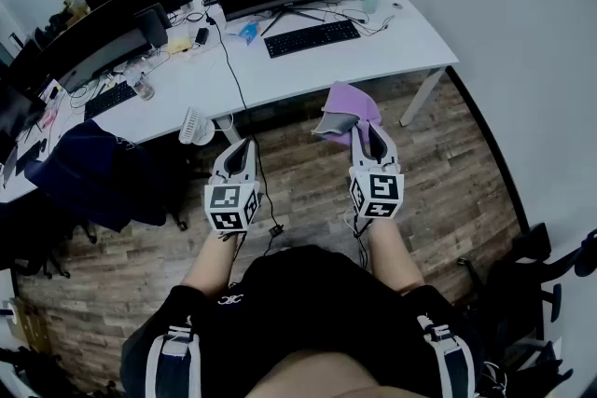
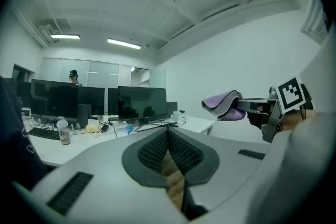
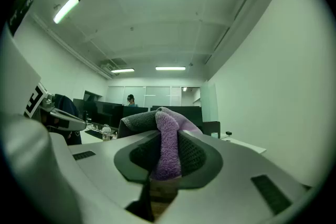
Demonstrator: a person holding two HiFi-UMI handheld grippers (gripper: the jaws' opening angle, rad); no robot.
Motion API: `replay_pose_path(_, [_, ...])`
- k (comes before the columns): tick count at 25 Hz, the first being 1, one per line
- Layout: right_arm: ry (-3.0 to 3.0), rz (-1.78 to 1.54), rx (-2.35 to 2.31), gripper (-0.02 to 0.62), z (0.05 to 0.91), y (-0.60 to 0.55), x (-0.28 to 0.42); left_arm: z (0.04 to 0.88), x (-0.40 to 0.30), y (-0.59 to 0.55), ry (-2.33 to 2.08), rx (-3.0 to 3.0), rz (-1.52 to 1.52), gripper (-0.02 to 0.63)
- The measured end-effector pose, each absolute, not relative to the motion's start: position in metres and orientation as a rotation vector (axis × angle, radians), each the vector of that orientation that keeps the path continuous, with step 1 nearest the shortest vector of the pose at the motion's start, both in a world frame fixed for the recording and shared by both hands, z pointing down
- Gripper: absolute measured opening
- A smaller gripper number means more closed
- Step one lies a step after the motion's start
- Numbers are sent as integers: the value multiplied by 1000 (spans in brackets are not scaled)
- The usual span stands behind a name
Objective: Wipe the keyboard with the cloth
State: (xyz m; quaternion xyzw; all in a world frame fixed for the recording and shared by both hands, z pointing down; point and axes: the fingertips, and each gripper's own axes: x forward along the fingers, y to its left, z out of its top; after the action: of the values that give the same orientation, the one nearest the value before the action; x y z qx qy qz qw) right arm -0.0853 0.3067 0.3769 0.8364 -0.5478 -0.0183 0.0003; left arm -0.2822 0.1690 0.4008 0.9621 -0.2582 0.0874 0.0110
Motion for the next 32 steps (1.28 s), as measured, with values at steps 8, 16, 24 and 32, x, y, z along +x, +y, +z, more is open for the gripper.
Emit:
replay_pose_path(8, [-1719,-43,2621,97,379,300,-86,402,-279,164,-789,3006,276,14])
replay_pose_path(16, [-1724,-55,2672,98,377,303,-79,404,-270,165,-778,3005,279,14])
replay_pose_path(24, [-1762,-73,2649,99,382,317,-63,409,-252,186,-798,3008,278,14])
replay_pose_path(32, [-1813,-69,2606,98,390,325,-48,417,-242,201,-855,2989,268,14])
